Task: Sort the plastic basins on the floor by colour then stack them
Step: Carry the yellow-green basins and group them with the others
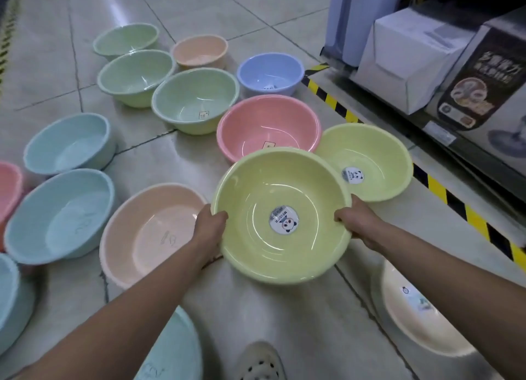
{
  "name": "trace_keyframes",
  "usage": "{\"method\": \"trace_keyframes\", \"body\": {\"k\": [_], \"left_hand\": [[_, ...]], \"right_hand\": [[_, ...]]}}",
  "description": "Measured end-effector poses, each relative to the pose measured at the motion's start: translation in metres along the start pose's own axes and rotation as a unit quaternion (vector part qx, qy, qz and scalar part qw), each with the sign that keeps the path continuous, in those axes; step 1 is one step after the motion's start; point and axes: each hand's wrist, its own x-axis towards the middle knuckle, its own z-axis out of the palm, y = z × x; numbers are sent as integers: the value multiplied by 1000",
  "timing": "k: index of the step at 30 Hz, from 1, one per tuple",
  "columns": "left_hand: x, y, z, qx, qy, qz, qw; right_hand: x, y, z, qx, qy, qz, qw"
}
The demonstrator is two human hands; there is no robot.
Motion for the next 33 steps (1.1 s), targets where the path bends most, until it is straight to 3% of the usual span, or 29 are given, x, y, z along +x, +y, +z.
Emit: {"method": "trace_keyframes", "body": {"k": [7,13,19,25,33], "left_hand": [[66,-45,16,43,-17,22,999],[80,-71,32,27,9,57,998],[61,-55,40,0,26,0,1000],[14,35,19,29,15,-35,999],[-30,226,40,93,-113,-69,987]], "right_hand": [[63,33,25,-65,4,55,996],[90,72,45,-21,48,25,998],[79,75,37,19,52,49,997],[8,3,-16,15,51,99,994],[-75,-136,-139,58,94,187,976]]}}
